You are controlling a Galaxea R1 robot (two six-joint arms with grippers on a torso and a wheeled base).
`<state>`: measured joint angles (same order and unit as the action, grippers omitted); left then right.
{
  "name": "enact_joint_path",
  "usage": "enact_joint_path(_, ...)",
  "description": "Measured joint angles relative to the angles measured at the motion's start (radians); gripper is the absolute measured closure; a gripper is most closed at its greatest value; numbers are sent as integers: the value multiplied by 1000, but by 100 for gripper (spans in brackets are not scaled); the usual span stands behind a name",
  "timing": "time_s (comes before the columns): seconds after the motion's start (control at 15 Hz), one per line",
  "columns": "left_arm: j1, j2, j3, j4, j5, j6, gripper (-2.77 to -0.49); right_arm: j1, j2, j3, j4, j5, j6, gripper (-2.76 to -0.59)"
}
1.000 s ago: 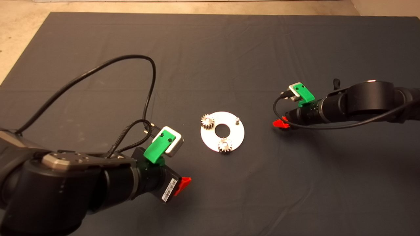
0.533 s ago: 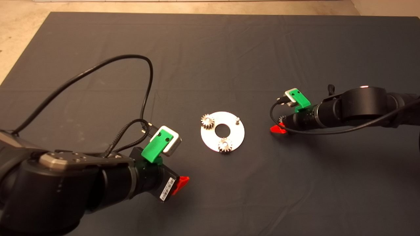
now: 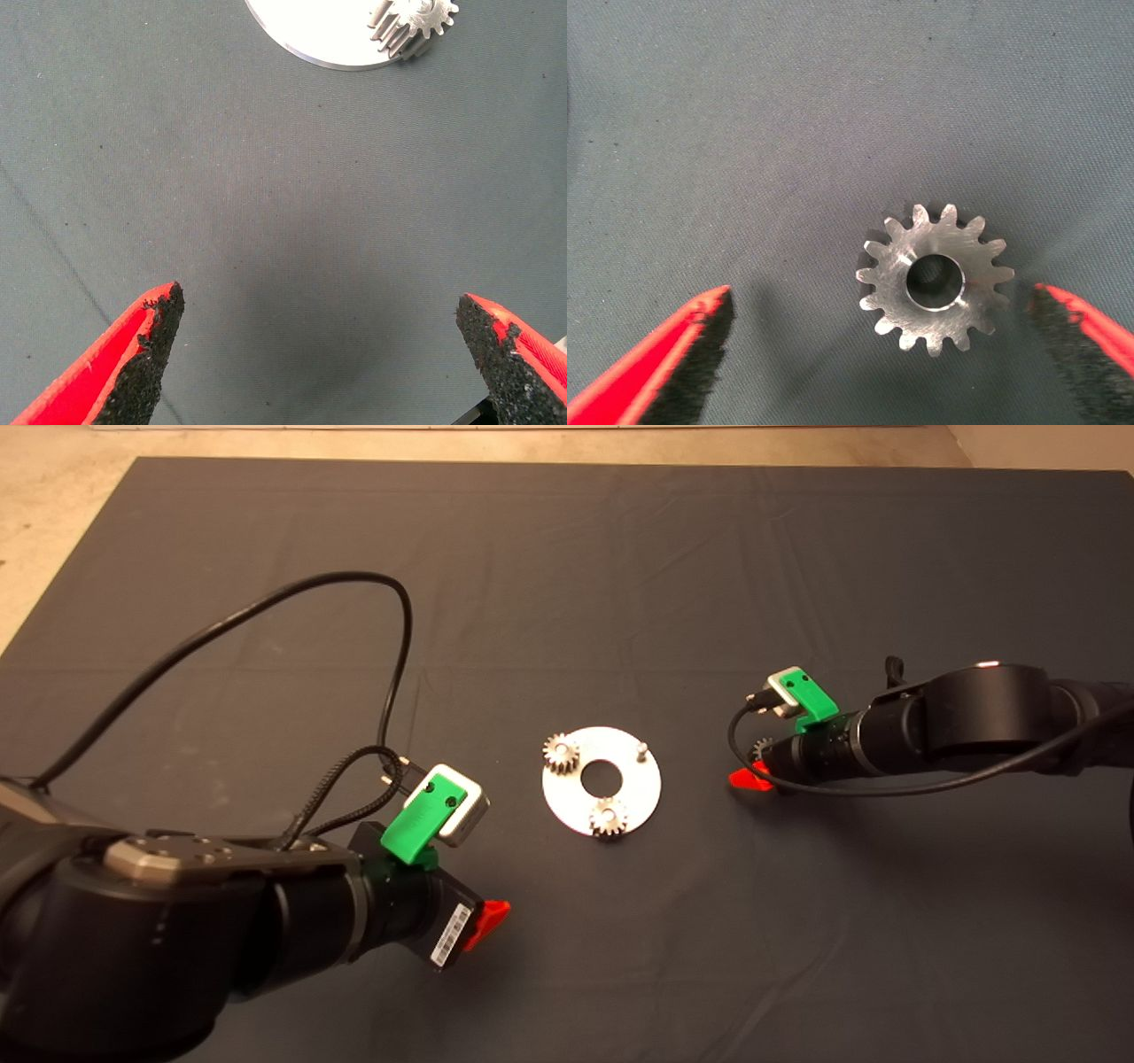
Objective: Install three planetary gears onto the carrier pins
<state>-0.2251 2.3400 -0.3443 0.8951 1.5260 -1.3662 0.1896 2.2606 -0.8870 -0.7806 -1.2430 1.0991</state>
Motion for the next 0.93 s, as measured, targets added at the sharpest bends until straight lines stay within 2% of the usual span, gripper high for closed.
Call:
enact_joint_path(0.07, 0, 0, 0, 0, 0, 0, -222, 0, 0, 0, 0, -3, -1, -242)
enact_joint_path(0.2, 0, 0, 0, 0, 0, 0, -222, 0, 0, 0, 0, -7, -2, -228)
enact_joint_path(0.6, 0, -6, 0, 3, 0, 1, -222, 0, -9, -1, 0, -12, -21, -203)
enact_joint_path(0.93, 0, -8, 0, 5, 0, 1, -222, -1, -9, -13, 0, -11, -25, -183)
